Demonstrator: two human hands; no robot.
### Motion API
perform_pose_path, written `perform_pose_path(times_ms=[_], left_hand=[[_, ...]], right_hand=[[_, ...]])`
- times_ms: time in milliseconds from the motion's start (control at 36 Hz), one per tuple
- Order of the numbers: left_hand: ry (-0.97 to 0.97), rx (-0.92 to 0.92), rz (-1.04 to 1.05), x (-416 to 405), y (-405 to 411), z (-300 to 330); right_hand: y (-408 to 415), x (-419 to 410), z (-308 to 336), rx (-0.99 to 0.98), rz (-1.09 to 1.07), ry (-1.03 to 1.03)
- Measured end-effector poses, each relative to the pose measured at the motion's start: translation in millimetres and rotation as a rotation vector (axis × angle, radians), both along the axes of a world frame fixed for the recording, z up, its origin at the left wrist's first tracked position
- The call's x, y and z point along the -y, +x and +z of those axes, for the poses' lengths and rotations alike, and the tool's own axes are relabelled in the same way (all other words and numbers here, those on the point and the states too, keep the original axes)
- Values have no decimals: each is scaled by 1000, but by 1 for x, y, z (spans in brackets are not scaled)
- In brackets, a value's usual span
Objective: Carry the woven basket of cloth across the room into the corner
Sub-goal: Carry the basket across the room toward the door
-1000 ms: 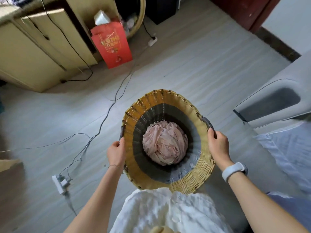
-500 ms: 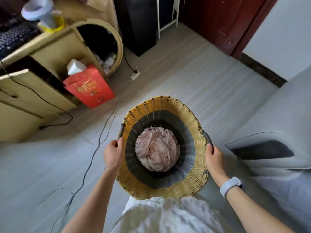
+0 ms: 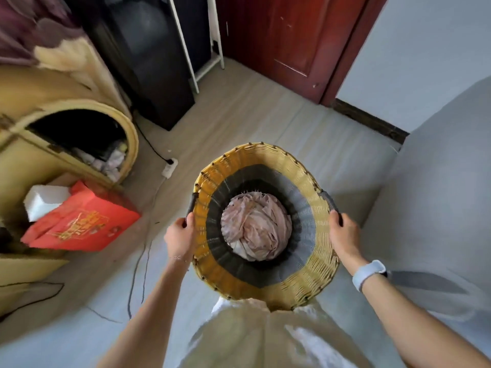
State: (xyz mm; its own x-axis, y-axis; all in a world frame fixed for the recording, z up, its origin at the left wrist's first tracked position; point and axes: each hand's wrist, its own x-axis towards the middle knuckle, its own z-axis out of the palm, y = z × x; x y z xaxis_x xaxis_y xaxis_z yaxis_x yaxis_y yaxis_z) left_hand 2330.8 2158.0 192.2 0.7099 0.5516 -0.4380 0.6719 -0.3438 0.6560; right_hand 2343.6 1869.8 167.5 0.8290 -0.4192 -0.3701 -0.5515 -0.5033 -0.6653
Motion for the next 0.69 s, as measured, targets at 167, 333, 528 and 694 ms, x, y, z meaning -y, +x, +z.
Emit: perform_pose_path(times_ms=[167, 333, 528, 694], left_hand=[[-16, -65, -114, 12, 114, -15], [-22, -150, -253, 49, 197, -26], [10, -202, -404, 126, 295, -39], [38, -151, -445, 212, 392, -37]], right_hand=[[78, 12, 5, -50, -95, -15], [114, 41, -2, -78, -238, 5], [161, 103, -21, -112, -421, 70], [252, 176, -28, -79, -480, 133]])
